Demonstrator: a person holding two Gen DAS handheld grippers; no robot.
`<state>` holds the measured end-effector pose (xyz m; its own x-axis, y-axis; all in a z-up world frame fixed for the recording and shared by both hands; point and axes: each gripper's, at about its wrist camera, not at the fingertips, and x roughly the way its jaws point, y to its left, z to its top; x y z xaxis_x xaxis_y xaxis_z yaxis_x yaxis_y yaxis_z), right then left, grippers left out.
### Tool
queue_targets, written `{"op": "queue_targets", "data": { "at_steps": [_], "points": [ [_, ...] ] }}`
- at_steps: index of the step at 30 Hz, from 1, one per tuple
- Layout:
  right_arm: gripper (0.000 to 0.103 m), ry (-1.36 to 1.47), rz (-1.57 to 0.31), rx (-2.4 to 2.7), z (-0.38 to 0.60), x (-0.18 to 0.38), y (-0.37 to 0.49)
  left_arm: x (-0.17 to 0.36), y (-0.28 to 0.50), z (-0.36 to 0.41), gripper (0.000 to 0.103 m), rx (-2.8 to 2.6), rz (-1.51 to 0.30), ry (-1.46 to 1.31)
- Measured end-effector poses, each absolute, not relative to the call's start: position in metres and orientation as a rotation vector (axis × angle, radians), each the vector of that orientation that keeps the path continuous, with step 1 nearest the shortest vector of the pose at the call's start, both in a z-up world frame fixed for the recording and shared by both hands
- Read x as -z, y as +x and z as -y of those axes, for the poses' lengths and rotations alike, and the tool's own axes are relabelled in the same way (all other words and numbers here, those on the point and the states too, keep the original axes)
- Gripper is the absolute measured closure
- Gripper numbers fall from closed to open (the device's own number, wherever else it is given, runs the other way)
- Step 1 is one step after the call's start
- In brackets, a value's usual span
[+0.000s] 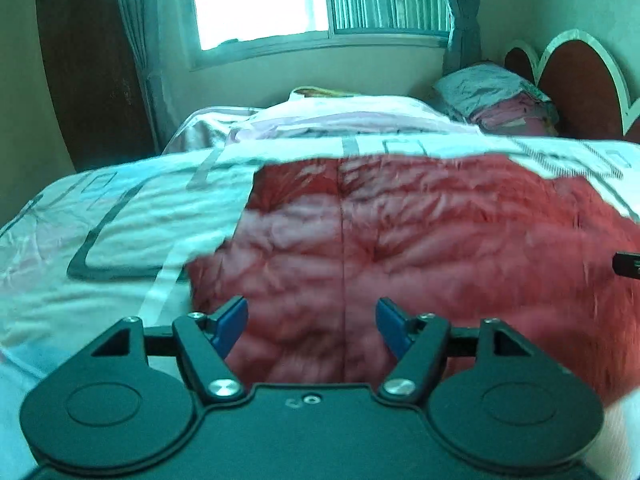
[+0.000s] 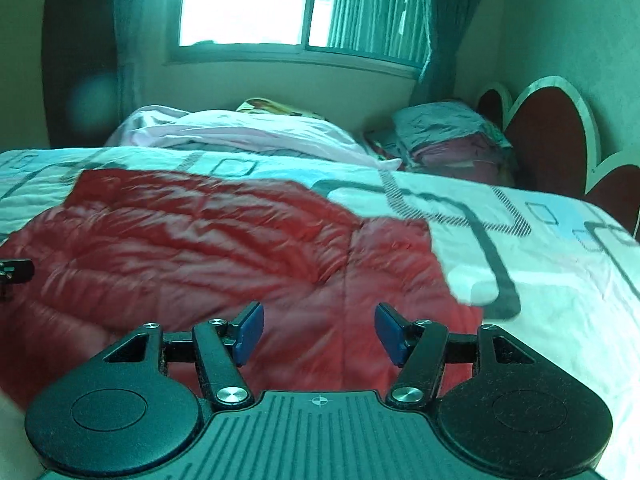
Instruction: Fold large clothes
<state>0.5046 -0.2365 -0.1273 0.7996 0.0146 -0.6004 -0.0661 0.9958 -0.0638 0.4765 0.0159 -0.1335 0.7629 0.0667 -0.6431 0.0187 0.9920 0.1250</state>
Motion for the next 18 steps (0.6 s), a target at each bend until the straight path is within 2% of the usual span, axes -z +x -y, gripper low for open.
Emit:
{"op": "queue_targets", "data": {
  "at_steps": [3,8,11,14,18],
  "points": [
    [0.042,-0.132,-0.679,-0.029,0.233,0.149,0.497,0.158,0.474,-0.026,0.032,-0.056,-0.757,0.124],
    [0.042,-0.132,-0.712,0.010,0.248,0.174,0.507,0.170,0.485,-0.032,0.026,-0.053,-0.772,0.104],
    [0.033,-0.135,-0.680,0.027,0.250,0.184,0.505,0.173,0.488,-0.037,0.023,-0.062,-0.787,0.075],
    [0.033,-0.106,-0.726,0.038,0.249,0.168,0.505,0.166,0.487,-0.038,0.023,-0.067,-0.815,0.078],
    [0.033,-0.070,-0.687,0.043,0.249,0.147,0.488,0.156,0.483,-0.040,0.022,-0.074,-0.839,0.053]
  ]
}}
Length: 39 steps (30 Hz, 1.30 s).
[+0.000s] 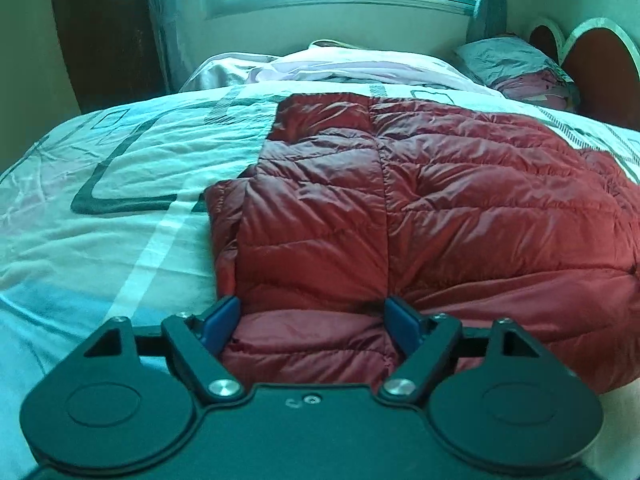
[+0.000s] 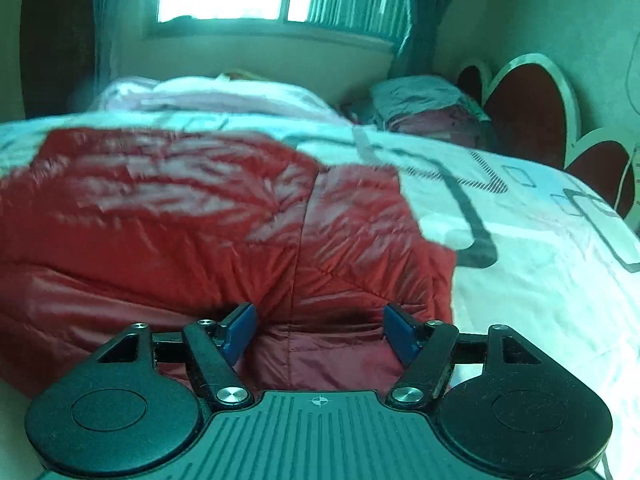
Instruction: Fold large clothes
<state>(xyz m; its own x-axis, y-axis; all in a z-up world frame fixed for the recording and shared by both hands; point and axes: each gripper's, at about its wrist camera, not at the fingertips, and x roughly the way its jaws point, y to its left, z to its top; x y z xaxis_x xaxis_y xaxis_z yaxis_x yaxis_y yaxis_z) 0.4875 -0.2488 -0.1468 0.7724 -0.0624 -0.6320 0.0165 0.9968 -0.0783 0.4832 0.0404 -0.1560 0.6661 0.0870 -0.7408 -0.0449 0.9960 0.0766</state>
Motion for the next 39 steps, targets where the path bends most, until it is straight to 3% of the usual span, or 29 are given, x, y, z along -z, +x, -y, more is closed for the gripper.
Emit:
{"op": "queue_targets", "data": {
  "at_steps": [5,15,30,31,32,33,39],
  "points": [
    [0.033,-0.125,-0.735,0.024,0.238,0.146,0.478,0.147,0.474,-0.038,0.019,-0.072,-0.842,0.061],
    [0.033,0.055,-0.750,0.064,0.267,0.113,0.430,0.124,0.449,-0.052,0.011,-0.042,-0.887,-0.062],
    [0.031,0.310,-0.878,0.073,0.296,0.128,0.386,0.151,0.400,-0.088,0.009,-0.039,-1.011,-0.390],
    [0.023,0.328,-0.884,0.067,0.296,0.129,0.387,0.151,0.401,-0.090,0.007,-0.040,-1.007,-0.415],
    [0.007,0.346,-0.889,0.063,0.296,0.131,0.388,0.152,0.401,-0.093,0.006,-0.041,-0.998,-0.450],
    [0.004,0.358,-0.885,0.062,0.296,0.131,0.389,0.153,0.402,-0.095,0.005,-0.042,-0.991,-0.474],
    [0.004,0.425,-0.879,0.046,0.300,0.139,0.403,0.160,0.417,-0.103,0.001,-0.053,-0.945,-0.596]
  ]
}}
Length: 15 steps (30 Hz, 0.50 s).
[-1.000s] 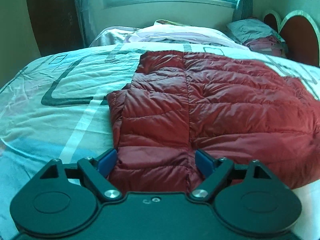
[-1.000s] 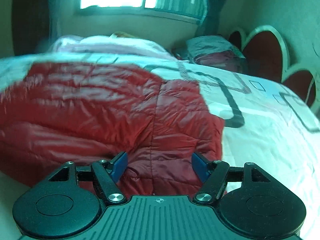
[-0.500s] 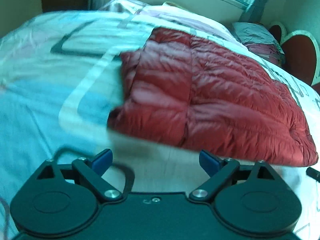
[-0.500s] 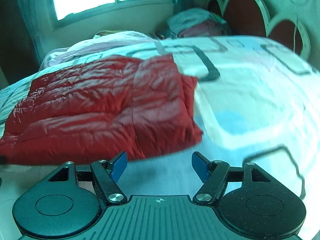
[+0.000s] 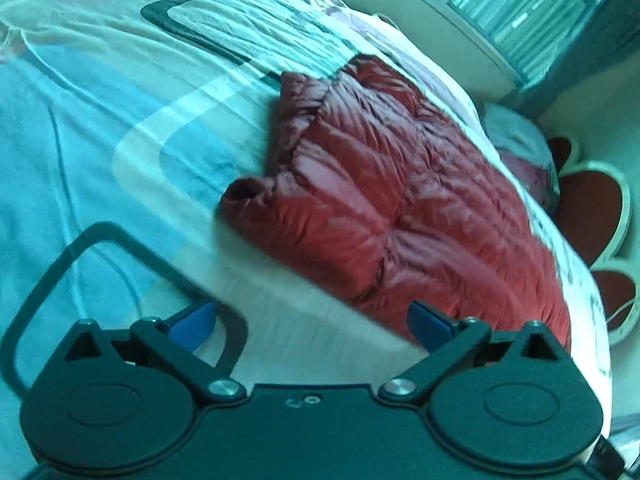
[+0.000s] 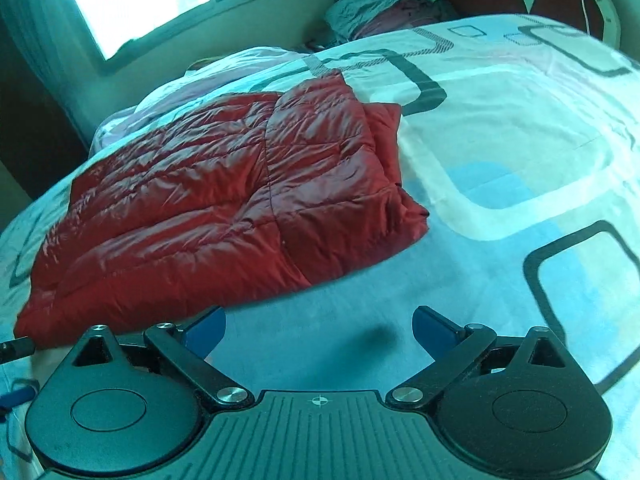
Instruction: Fold large clothes
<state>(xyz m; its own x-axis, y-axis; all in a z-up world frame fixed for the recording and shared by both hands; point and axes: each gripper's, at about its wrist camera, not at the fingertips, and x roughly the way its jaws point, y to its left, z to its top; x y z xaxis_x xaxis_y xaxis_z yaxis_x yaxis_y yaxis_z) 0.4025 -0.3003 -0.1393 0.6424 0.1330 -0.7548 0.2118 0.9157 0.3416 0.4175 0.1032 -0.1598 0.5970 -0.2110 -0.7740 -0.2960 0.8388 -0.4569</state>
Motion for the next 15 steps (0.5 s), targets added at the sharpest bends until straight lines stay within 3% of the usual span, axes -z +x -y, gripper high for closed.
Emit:
{"op": "queue_targets", "data": {
  "at_steps": [3,5,6,12,14,15],
  "points": [
    [0.005,0.470,-0.873,0.060,0.308,0.144,0.413,0.163,0.427,-0.105,0.006,-0.058,-0.910,-0.628],
    [0.013,0.497,-0.860,0.070,0.314,0.146,0.420,0.164,0.434,-0.106,0.019,-0.064,-0.891,-0.631],
    [0.023,0.514,-0.858,0.073,0.317,0.148,0.424,0.164,0.438,-0.107,0.025,-0.069,-0.886,-0.636],
    [0.034,0.609,-0.833,0.096,0.334,0.153,0.445,0.169,0.456,-0.112,0.052,-0.082,-0.874,-0.669],
    [0.056,0.613,-0.831,0.085,0.332,0.153,0.450,0.170,0.461,-0.109,0.063,-0.073,-0.884,-0.654],
    [0.060,0.610,-0.829,0.083,0.331,0.152,0.451,0.170,0.461,-0.108,0.070,-0.070,-0.889,-0.653]
  ]
}}
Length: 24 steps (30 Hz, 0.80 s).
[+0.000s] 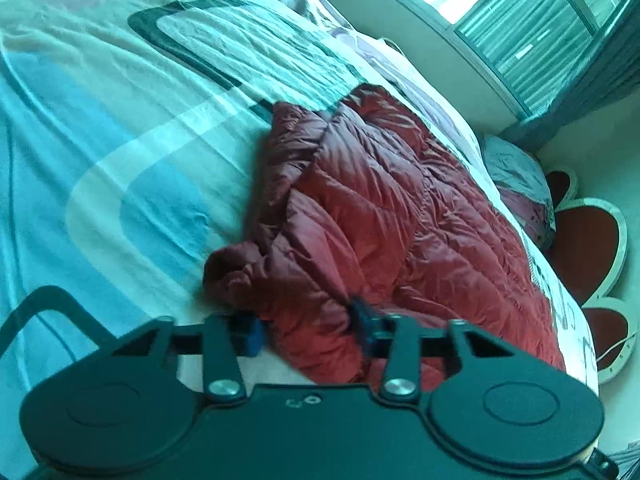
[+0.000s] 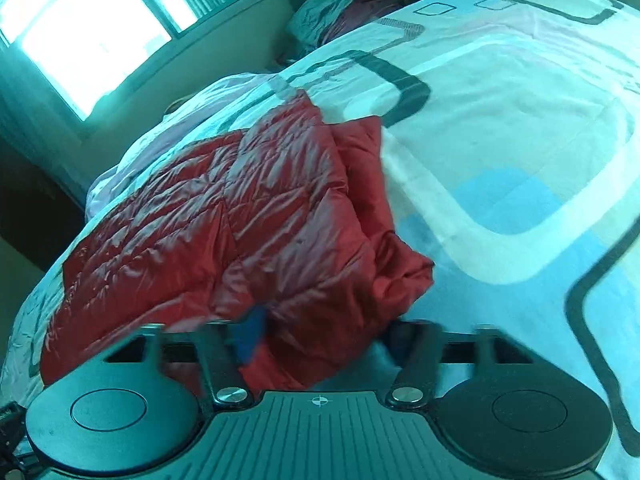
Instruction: Fold large clothes
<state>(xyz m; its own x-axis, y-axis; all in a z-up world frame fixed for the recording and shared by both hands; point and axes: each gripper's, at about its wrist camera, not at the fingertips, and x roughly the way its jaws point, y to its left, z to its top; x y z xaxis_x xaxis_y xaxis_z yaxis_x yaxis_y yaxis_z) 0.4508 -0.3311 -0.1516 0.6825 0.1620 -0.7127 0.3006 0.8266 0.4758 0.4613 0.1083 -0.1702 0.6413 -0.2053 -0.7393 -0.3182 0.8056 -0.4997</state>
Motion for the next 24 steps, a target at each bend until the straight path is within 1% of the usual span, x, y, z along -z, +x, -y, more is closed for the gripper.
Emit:
{"op": "queue_targets", "data": {
  "at_steps": [1,2,3,4,5,7,13,24],
  "points": [
    [0.066,0.600,-0.827,0.082,0.330,0.150,0.452,0.170,0.462,-0.107,0.076,-0.066,-0.895,-0.650],
    [0.069,0.590,-0.824,0.079,0.329,0.148,0.452,0.168,0.463,-0.104,0.079,-0.064,-0.900,-0.640],
    [0.077,0.584,-0.818,0.075,0.328,0.146,0.450,0.165,0.463,-0.102,0.082,-0.066,-0.901,-0.625],
    [0.082,0.576,-0.810,0.067,0.328,0.143,0.450,0.163,0.462,-0.101,0.085,-0.067,-0.899,-0.615],
    [0.084,0.565,-0.804,0.060,0.328,0.140,0.449,0.159,0.461,-0.099,0.086,-0.066,-0.897,-0.601],
    [0.085,0.556,-0.789,0.050,0.328,0.133,0.445,0.154,0.458,-0.098,0.088,-0.062,-0.894,-0.583],
    [0.086,0.524,-0.771,0.020,0.328,0.111,0.421,0.133,0.433,-0.098,0.089,-0.039,-0.905,-0.538],
    [0.086,0.513,-0.822,-0.001,0.322,0.108,0.319,0.126,0.330,-0.114,0.089,0.019,-0.959,-0.476]
  ]
}}
